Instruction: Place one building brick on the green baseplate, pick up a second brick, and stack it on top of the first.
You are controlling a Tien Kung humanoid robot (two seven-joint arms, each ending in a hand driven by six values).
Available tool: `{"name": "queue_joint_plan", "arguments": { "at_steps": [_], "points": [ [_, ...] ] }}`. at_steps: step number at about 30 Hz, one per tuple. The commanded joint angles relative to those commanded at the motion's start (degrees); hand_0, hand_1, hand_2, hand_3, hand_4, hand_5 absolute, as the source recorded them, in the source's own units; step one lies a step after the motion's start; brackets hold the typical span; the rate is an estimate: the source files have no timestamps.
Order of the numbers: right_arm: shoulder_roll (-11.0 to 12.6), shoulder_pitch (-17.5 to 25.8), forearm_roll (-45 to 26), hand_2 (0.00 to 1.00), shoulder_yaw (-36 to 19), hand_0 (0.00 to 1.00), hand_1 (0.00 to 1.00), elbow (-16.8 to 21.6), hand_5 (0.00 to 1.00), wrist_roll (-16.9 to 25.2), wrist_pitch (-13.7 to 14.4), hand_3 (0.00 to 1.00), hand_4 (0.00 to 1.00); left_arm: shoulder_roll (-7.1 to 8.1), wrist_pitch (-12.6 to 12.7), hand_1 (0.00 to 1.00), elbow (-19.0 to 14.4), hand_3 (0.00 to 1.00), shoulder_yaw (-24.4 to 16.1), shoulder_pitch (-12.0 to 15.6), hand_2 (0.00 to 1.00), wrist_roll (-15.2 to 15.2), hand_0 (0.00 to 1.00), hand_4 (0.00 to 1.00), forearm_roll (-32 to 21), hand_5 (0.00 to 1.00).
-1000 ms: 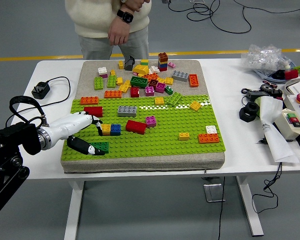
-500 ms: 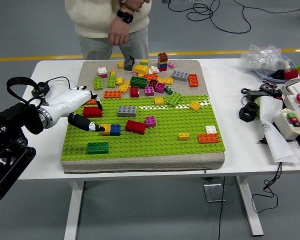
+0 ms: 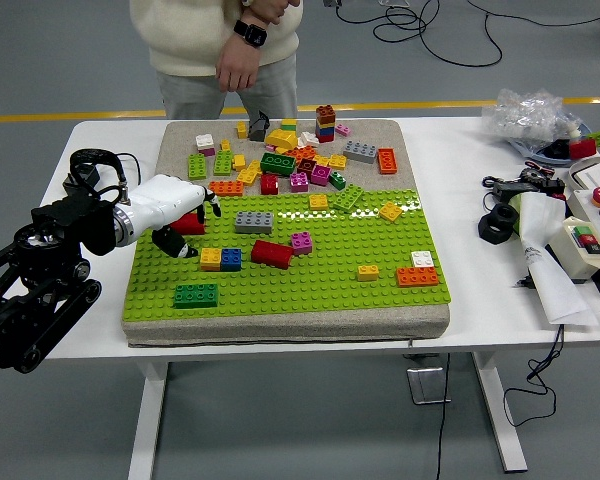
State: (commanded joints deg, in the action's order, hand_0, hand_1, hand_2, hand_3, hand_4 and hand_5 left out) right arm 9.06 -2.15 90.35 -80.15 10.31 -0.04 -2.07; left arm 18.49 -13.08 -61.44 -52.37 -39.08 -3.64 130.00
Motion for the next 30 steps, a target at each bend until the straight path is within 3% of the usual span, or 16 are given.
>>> {"name": "queue_joint_plan", "arguments": {
  "at_steps": [12, 30],
  "points": [
    [0.1, -0.1, 0.0, 0.737, -0.2, 0.764, 0.704, 0.0, 0.624, 0.0, 0.0, 0.749, 0.998, -3.47, -2.6, 0.696, 5.4, 0.728, 0.9, -2.0, 0.562, 1.0, 0.764, 0.929, 0.0, 0.022],
    [0.1, -0.2, 0.1, 0.737, -0.3, 0.765, 0.704, 0.0, 0.622, 0.0, 0.0, 0.749, 0.998, -5.67, -0.7, 0.699, 10.8, 0.747, 0.9, -2.3, 0.571, 0.7, 0.765, 0.938, -0.3, 0.023]
  ]
}}
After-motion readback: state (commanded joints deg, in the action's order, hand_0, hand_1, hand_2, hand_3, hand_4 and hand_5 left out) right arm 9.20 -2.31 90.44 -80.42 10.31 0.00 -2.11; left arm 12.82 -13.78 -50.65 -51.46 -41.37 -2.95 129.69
